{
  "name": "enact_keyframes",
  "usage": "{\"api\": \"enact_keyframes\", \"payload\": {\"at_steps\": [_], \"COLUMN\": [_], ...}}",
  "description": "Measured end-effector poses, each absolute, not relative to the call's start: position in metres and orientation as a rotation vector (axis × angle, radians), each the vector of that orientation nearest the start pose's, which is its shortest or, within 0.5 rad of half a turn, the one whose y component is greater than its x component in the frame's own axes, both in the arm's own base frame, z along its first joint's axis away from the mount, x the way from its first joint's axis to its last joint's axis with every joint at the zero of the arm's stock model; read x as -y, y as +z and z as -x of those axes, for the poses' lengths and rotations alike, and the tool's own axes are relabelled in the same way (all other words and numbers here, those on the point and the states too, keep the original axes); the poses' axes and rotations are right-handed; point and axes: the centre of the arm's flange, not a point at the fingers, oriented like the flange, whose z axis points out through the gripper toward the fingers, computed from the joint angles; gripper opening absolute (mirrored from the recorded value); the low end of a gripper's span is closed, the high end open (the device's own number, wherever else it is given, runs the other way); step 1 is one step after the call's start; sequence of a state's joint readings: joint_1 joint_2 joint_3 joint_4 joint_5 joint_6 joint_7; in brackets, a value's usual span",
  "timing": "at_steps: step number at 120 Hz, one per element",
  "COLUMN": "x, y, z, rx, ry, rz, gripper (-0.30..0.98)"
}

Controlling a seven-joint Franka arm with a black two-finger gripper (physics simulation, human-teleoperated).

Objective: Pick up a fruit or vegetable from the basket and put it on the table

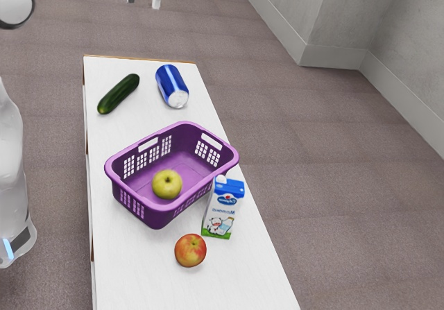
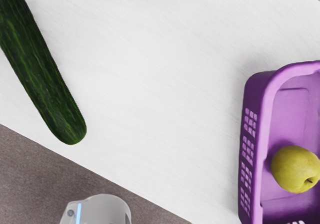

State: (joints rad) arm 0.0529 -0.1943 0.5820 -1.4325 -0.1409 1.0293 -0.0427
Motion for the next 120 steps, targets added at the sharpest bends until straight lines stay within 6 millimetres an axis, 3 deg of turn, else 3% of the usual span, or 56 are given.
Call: {"api": "enact_keyframes", "payload": {"at_steps": [23,26,30,34,41,46,56,65,72,79,86,98,107,112,120], "x": [-0.290,-0.288,-0.257,-0.204,-0.100,-0.049,0.017,0.063,0.085,0.089,0.070,-0.004,-0.055,-0.060,-0.041], "y": [0.742,0.757,0.806,0.833,0.818,0.801,0.786,0.787,0.792,0.791,0.787,0.760,0.755,0.753,0.753], "z": [-0.357,-0.356,-0.358,-0.375,-0.444,-0.473,-0.490,-0.483,-0.473,-0.472,-0.477,-0.501,-0.502,-0.503,-0.503], "rx": [1.077,1.067,0.950,0.767,0.427,0.272,0.073,-0.066,-0.132,-0.154,-0.097,0.186,0.413,0.441,0.332], "ry": [-0.103,-0.176,-0.325,-0.386,-0.278,-0.208,-0.152,-0.133,-0.139,-0.138,-0.123,-0.043,-0.035,-0.035,-0.041], "rz": [3.214,3.198,3.169,3.162,3.163,3.158,3.143,3.135,3.121,3.114,3.110,3.064,3.004,3.003,3.078], "gripper": [0.67,0.67,0.67,0.67,0.67,0.67,0.67,0.67,0.66,0.66,0.66,0.67,0.67,0.67,0.67]}}
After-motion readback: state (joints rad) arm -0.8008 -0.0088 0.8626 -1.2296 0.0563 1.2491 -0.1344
